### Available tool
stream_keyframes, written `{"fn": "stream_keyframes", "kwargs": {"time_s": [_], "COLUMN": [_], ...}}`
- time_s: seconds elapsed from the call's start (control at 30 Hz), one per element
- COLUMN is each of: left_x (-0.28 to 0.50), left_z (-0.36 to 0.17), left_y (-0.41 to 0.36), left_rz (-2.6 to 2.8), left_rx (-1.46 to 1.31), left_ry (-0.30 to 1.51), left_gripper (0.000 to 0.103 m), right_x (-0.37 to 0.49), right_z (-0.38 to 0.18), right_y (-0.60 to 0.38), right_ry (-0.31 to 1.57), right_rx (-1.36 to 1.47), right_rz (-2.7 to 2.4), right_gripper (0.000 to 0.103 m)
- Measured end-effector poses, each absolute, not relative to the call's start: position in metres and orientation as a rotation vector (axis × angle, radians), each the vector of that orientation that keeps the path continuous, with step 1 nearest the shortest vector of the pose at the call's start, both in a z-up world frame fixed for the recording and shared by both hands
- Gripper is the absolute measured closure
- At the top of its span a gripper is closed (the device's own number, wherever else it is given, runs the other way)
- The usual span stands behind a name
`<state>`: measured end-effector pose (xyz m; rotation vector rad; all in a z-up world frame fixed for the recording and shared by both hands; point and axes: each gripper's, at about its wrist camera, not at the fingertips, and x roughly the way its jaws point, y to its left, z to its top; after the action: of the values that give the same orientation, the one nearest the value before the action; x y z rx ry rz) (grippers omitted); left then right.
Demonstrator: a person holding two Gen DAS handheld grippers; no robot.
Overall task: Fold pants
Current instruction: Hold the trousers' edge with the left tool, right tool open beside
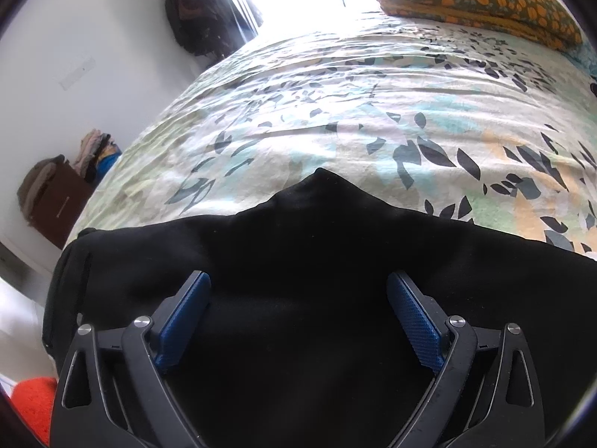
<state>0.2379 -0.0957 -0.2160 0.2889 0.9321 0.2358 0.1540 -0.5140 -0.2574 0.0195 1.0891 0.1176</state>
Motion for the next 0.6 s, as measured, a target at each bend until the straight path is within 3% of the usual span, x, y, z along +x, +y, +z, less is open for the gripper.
{"fn": "stream_keyframes", "kwargs": {"time_s": [0.6], "left_x": [0.2361], "left_z": [-0.2163], "left_y": [-0.0969], "left_rz": [0.244], "left_rx": [0.295], "left_ry": [0.924], "left_gripper": [0.006], "right_x": [0.1540], "right_z": [-0.2574], "right_y": [-0.5140], "right_ry": [1.089], "right_rx": [0.019], "right_rz": [0.118], "right_gripper": [0.000]}}
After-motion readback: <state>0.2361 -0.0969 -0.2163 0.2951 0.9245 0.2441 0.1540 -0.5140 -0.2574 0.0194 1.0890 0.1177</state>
